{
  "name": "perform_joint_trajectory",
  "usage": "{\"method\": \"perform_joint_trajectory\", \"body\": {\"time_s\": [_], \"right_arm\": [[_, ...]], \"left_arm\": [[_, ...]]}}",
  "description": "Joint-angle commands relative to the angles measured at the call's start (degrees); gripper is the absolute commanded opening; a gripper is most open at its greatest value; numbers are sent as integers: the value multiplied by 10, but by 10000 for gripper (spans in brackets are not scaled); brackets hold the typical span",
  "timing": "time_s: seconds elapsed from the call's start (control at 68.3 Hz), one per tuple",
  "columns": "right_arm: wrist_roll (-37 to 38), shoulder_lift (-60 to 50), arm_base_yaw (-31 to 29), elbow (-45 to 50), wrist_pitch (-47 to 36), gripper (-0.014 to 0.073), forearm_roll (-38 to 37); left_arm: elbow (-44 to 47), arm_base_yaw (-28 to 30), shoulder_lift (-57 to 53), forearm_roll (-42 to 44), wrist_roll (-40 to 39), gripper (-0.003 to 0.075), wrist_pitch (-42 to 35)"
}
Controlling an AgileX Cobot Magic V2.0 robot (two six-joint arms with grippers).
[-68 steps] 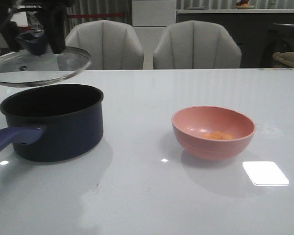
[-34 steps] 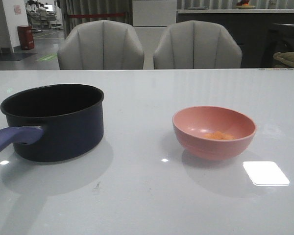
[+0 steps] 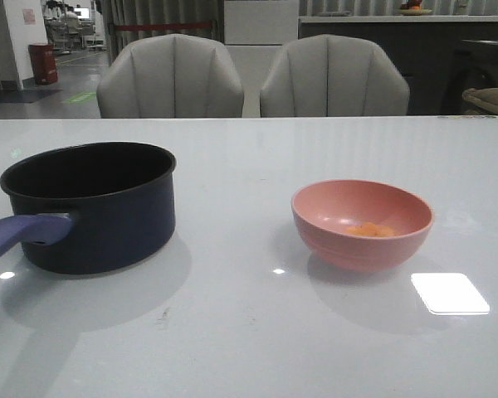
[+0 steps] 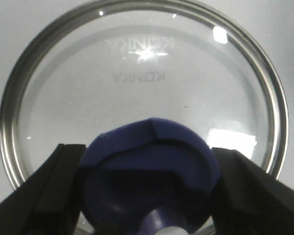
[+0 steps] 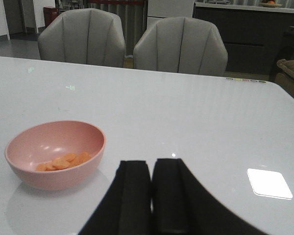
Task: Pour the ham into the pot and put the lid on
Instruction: 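Lift the glass lid off the saucepan and set it down beside it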
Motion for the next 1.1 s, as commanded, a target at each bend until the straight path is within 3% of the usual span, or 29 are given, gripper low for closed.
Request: {"method": "perform_joint_trajectory", "body": {"time_s": [0.0, 0.278, 0.63, 1.084], "right_arm": [[-1, -12, -2, -3, -50, 161, -8], [-1, -12, -2, -3, -50, 161, -8], [-1, -12, -2, -3, -50, 161, -8], [-1, -12, -2, -3, -50, 161, -8]], "left_arm": [[-13, 0, -22, 2, 0, 341, -19], [-14, 0, -22, 16, 0, 597, -14], [-38, -11, -93, 15, 2, 606, -10], [55, -116, -391, 7, 11, 606, -77]]}}
